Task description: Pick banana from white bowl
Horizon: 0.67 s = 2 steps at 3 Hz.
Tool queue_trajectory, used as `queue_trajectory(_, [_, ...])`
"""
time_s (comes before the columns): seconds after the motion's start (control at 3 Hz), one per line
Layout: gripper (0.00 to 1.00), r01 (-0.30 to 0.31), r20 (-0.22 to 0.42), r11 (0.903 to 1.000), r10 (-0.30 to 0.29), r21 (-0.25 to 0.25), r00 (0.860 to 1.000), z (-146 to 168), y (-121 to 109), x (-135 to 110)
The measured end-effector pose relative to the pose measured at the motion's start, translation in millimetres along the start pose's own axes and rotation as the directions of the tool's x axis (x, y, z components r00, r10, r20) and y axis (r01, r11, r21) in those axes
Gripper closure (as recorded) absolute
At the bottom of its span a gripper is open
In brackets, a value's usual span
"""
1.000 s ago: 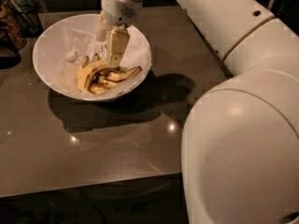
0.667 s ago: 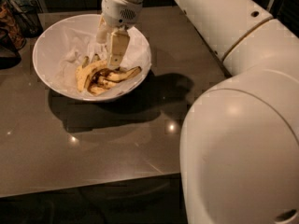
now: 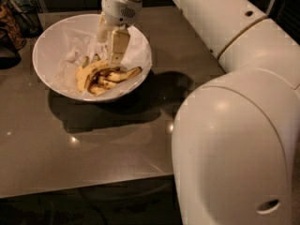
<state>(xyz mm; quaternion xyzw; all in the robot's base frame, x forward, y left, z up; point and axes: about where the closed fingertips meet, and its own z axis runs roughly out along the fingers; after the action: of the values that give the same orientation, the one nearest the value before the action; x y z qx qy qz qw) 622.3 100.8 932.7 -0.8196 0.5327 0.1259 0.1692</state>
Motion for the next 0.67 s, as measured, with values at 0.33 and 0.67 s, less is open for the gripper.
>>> queue_trajectory(0.33, [0.36, 0.004, 0.009, 0.9998, -0.004, -0.021, 1.0, 11.6, -6.8, 2.9])
queue_trajectory(0.67, [0.33, 0.009, 0.024, 0.9991, -0.009, -0.041, 1.0, 23.3, -13.0, 5.1])
